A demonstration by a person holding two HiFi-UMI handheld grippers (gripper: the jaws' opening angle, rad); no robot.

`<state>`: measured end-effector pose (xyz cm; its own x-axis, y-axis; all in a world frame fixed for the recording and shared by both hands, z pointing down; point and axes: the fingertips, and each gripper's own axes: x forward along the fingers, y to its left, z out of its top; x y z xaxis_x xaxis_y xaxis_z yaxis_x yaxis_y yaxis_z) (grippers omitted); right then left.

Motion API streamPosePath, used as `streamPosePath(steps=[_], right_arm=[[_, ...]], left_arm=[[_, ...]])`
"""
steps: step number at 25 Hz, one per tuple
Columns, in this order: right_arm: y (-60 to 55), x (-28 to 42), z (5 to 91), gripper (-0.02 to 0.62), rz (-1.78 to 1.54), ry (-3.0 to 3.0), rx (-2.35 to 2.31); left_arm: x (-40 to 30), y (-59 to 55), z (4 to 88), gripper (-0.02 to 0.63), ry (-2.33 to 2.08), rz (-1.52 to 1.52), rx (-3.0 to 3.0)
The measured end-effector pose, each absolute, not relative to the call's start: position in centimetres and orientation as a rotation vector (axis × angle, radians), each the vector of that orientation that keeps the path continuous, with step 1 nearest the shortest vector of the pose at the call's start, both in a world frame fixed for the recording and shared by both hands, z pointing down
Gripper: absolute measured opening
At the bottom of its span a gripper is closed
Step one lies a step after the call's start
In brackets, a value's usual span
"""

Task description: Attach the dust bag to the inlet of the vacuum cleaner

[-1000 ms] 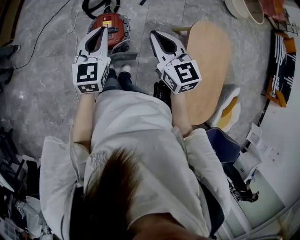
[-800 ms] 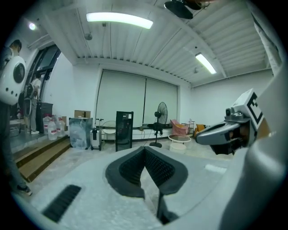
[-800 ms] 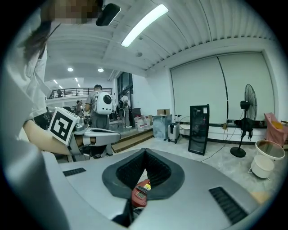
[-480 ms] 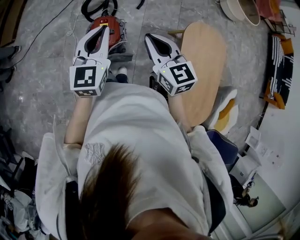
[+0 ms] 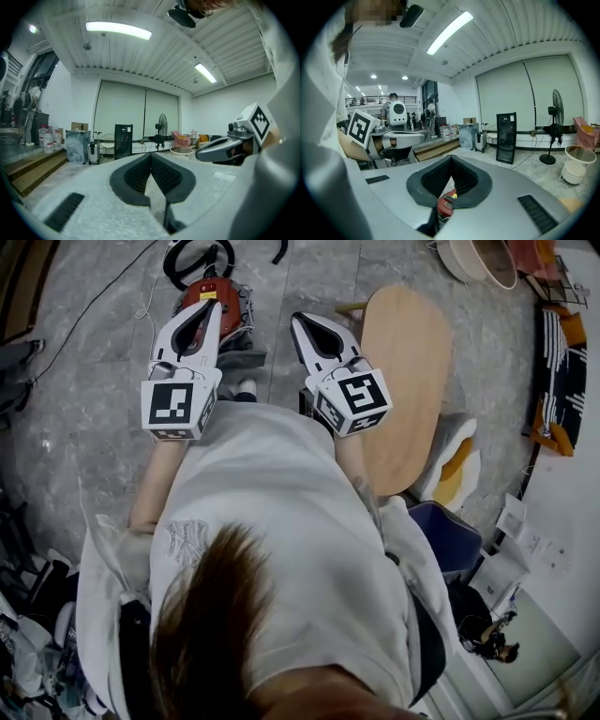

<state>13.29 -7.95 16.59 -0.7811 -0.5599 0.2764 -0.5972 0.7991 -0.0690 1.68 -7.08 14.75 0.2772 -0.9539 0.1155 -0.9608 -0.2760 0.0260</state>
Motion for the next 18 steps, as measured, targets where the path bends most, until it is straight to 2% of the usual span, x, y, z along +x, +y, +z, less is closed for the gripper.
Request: streamPosePath(steps=[18], right_arm=[[-6.2,14.3,15.9,0.0,0.209,-2.768,0.915]], left_arm=[[1.8,-3.8,14.8,0.017,-1.873,0.06,2.383]])
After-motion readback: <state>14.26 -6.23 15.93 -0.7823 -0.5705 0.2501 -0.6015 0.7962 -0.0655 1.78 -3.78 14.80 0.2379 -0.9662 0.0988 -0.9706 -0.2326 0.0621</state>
